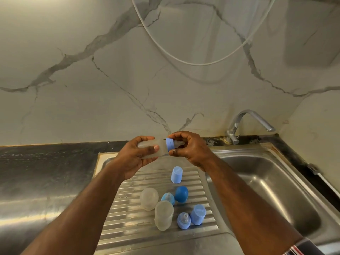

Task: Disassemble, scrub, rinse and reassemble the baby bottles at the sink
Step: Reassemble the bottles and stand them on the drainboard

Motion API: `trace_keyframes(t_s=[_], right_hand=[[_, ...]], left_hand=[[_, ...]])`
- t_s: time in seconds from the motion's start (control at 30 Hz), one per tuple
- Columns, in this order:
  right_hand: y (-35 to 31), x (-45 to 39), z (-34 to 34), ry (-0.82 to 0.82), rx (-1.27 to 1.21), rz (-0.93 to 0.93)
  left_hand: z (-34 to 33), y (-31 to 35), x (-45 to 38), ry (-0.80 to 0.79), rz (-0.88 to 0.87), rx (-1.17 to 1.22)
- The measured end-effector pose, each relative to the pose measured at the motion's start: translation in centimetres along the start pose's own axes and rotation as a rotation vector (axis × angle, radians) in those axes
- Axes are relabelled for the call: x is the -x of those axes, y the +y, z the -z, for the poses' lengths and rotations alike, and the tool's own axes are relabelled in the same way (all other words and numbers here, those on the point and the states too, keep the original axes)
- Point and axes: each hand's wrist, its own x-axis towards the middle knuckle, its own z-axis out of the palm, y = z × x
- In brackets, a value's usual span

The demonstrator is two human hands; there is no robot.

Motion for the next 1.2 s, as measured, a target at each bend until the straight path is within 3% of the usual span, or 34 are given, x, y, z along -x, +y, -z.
trace_keyframes(t_s=[0.23,0.4,0.5,0.57,0.67,0.83,0.97,1.07,1.13,1.2], right_hand=[[-0.9,0.0,-0.4,-0.055,-0.052,-0.379],[-0.2,-0.7,0.9,-0.116,-0.213,-0.197],[-0.4,-0.7,-0.1,-0.021,-0.254,-0.27],[-0.5,-0.6,-1.0,0.02,-0.126,-0.339],[-0.3,-0.5,-1.4,-0.026,-0.041,-0.415],[0.1,-0.5,-0.6,-0.128,-0.255,-0.238],[0.0,-0.5,-1.9,-0.006,-0.379,-0.416],[0.1,-0.4,-2.2,-0.041,-0.387,-0.478],[0.3,-0.4,-1.9,-0.094,-0.427,-0.411],[0.4,-0.7,-1.5,-0.135,-0.308,-0.283]], left_hand=[[-0.3,-0.4,0.1,-0.007,-0.036,-0.047],[0.1,-0.4,0.2,0.024,-0.034,-0.04],[-0.2,-0.6,0.3,0.009,-0.038,-0.031],[-0.3,-1.0,0.4,0.014,-0.05,-0.05],[0.0,-1.4,0.5,0.042,-0.052,-0.047],[0.7,-0.8,0.2,0.031,-0.059,-0.07],[0.4,-0.3,0.1,0.026,-0.119,-0.239],[0.7,-0.6,0.3,0.022,-0.115,-0.24],[0.8,-0.8,0.3,0.039,-0.095,-0.207],[0.9,-0.8,0.3,0.03,-0.041,-0.172]])
